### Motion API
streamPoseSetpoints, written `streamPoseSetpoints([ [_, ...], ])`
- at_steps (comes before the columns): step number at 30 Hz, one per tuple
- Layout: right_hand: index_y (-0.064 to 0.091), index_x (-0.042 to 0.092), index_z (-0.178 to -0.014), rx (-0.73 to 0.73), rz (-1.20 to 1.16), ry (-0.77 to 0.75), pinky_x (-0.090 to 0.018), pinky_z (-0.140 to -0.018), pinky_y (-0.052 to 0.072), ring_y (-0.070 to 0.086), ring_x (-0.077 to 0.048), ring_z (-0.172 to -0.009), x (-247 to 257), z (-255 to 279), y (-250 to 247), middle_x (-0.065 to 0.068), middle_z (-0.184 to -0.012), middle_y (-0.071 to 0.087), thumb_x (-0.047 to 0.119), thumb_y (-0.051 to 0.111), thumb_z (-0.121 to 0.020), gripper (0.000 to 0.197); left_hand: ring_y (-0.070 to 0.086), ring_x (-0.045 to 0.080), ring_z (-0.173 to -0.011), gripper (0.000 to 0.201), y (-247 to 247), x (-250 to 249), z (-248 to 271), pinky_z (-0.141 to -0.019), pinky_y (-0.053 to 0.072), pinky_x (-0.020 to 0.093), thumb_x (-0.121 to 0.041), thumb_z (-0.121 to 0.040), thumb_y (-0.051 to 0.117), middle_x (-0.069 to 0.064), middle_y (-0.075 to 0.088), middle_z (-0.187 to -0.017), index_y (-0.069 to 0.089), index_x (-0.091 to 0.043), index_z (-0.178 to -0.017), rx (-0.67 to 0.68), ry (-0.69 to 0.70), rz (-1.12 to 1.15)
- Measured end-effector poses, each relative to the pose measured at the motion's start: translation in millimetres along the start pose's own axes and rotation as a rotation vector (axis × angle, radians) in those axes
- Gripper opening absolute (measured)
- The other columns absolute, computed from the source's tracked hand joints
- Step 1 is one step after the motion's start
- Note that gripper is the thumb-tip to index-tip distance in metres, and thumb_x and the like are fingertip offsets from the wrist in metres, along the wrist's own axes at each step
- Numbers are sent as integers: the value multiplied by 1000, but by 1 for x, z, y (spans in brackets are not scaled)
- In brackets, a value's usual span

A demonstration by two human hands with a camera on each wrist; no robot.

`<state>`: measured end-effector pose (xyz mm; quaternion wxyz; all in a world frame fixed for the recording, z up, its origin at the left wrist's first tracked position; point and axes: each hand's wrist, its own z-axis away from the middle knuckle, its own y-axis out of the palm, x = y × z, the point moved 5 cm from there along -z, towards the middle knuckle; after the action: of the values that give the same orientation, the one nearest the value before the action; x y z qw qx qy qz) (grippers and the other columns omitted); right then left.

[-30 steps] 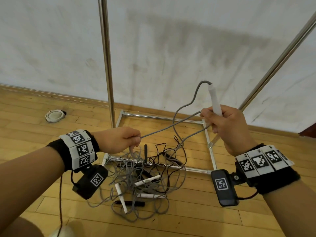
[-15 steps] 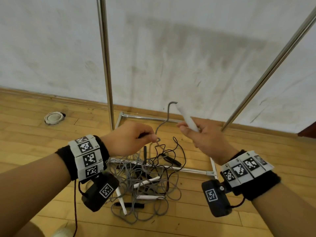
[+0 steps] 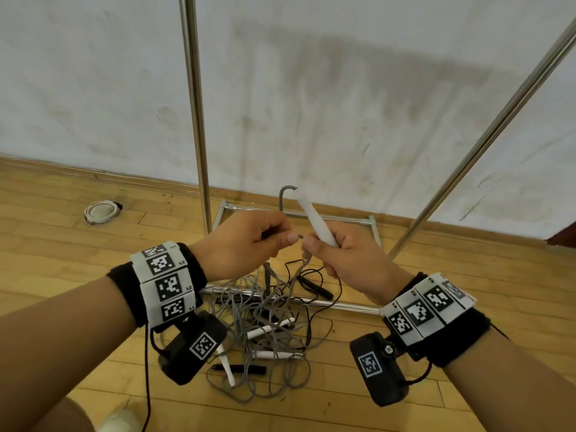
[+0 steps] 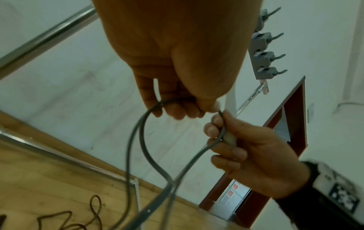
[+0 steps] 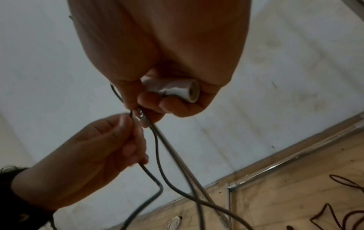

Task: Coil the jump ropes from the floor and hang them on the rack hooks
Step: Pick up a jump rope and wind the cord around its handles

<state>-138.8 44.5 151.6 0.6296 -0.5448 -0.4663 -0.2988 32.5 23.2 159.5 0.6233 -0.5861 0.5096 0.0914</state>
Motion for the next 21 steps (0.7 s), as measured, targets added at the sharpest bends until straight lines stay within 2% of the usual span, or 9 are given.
streamPoseSetpoints([
  [3,68,15,-80,-68,14,9,-31,-53,41,45,-16,-53,-1,-2,-10,-19,-79,66,30,60,-96,23,52,7,-62,17,5,16,1,-55,39,16,-28,-101,49,-4,62,-76,56,-22,-87,136,-50,-207],
  [6,65,6,-85,-163,-26,1,-30,-53,39,42,-18,-55,0,-6,-25,-12,-71,57,30,59,-95,27,53,-5,-66,16,4,31,2,-56,37,11,-19,-102,45,-12,57,-78,53,-20,-89,209,-97,-294],
  [8,63,-1,-87,-208,-41,-11,-33,-52,36,39,-22,-55,1,-7,-38,-15,-71,53,29,59,-96,31,52,-8,-69,18,0,37,2,-56,36,10,-16,-102,44,-16,55,-79,51,-25,-88,231,-115,-341],
  [10,64,3,-83,-251,-58,-18,-31,-50,36,40,-19,-53,1,-6,-51,-12,-70,53,27,60,-96,27,52,-3,-72,19,-6,43,1,-59,35,11,-16,-102,43,-15,56,-80,50,-27,-88,224,-123,-386],
  [14,70,22,-74,-418,-93,-6,-23,-45,40,44,-10,-48,-3,-5,-83,2,-61,56,28,63,-95,24,58,5,-77,18,-15,58,3,-68,45,21,-21,-103,42,-11,62,-82,55,-26,-91,229,-190,-381],
  [16,71,25,-71,-473,-100,-5,-20,-44,41,45,-8,-47,-6,-4,-97,5,-59,57,28,63,-95,26,61,8,-79,20,-18,63,4,-71,47,24,-24,-103,42,-9,65,-82,56,-28,-89,234,-222,-354],
  [19,73,27,-71,-512,-53,26,-22,-45,41,45,-8,-47,-14,-2,-109,2,-61,59,28,65,-94,24,64,9,-81,24,-22,65,3,-75,49,27,-29,-103,42,-7,69,-81,58,-31,-86,226,-256,-283],
  [21,74,26,-77,-507,-6,52,-27,-47,40,43,-9,-47,-20,-1,-110,-8,-69,63,28,67,-92,17,65,7,-72,26,-23,63,3,-70,51,28,-31,-103,43,-6,69,-73,61,-29,-85,190,-267,-212],
])
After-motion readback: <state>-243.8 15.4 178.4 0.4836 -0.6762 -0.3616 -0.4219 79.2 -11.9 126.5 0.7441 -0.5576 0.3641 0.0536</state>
